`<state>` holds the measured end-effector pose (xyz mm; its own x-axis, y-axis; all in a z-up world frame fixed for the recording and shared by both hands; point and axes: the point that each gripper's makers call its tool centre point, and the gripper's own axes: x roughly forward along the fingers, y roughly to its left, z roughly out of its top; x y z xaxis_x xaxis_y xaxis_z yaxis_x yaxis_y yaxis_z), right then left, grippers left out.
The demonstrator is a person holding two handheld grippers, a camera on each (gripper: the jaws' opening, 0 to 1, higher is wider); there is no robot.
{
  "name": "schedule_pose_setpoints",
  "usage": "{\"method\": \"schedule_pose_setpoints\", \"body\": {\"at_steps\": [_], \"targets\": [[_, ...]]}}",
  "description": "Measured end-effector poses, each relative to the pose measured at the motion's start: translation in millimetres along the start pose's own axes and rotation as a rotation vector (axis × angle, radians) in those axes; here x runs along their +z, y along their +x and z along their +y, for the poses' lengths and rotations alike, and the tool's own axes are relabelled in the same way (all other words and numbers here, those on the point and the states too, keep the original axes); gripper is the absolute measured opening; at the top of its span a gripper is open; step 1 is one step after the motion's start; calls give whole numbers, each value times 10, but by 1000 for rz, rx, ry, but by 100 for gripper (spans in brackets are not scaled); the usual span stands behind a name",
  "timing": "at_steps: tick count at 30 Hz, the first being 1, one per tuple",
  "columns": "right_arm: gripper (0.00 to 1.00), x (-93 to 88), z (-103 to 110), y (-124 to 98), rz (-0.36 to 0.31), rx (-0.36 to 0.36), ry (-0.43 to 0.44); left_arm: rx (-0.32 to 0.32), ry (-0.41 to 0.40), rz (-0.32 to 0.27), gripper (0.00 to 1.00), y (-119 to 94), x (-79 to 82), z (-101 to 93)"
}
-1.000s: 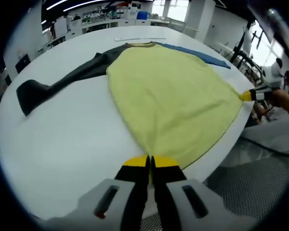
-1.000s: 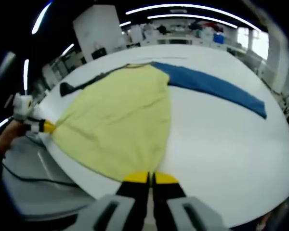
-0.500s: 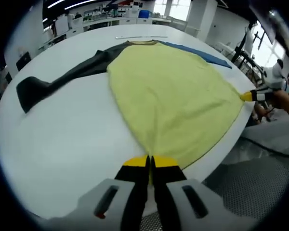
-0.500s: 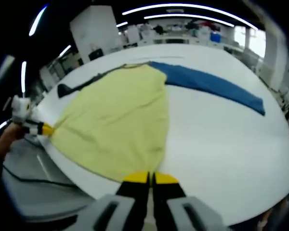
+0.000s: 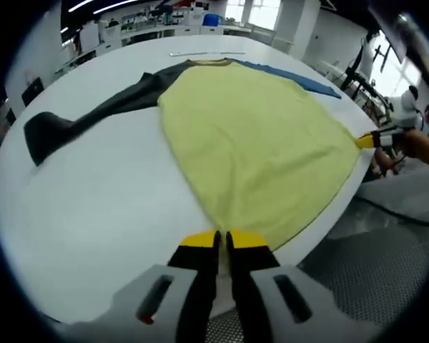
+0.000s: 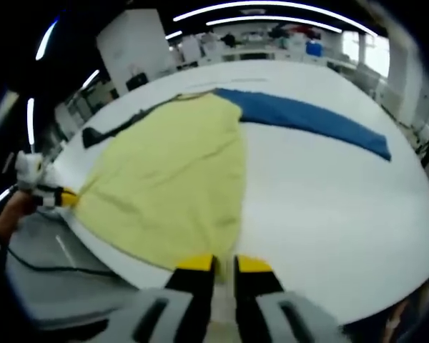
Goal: Fold the garment on the visible template until the final outline fits inside the template.
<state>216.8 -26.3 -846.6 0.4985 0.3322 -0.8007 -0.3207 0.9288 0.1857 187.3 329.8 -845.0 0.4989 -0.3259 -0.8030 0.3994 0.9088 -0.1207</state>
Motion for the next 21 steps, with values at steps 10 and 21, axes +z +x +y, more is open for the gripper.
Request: {"method": "schedule_pose_setpoints", "body": {"at_steps": [10,21], "targets": [[73,383,-175,-100,-139,-8,11,35,62,-180,44,-99,327,100],[91,880,-814,-199,-268,-53,85,32,105,-270,76,-93,482,91]]}}
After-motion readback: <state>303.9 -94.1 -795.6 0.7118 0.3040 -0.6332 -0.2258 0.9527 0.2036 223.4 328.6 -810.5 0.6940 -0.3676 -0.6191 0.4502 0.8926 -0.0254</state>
